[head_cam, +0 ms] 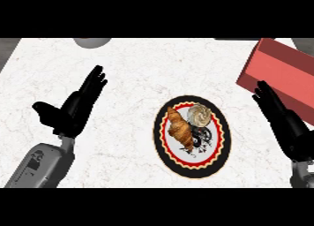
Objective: Pick the cupcake from the plate and place it in the cardboard box
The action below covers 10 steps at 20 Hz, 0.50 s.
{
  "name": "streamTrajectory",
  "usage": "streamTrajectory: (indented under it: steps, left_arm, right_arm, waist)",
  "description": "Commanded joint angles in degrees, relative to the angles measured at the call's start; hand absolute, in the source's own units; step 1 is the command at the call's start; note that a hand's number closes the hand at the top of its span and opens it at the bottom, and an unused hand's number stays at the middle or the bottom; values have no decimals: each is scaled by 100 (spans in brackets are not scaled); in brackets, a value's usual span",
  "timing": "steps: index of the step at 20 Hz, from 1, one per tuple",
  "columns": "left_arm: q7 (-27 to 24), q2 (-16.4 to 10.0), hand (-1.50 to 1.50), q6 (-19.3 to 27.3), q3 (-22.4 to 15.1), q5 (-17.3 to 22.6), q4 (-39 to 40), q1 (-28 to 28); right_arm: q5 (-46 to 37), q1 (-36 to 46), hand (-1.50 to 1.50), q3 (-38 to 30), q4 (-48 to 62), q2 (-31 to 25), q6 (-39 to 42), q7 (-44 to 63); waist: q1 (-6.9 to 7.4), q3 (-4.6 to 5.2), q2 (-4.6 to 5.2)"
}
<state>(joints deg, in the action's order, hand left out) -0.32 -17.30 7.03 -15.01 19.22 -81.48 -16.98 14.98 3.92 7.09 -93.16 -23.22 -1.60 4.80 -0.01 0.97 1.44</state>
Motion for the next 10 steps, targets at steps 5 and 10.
streamTrajectory:
  steps: [5,10]
  left_arm:
    - [57,-290,0,1073,625,-530,732,567]
    - [4,-346,0,1034,751,-428,819,942]
  right_arm:
    - [-1142,644,150,60,-336,119,-676,-881]
    - [-3000,158,150,188,280,56,-2164,-718]
  waist:
    - [125,-94,-132]
    - [67,-95,-130]
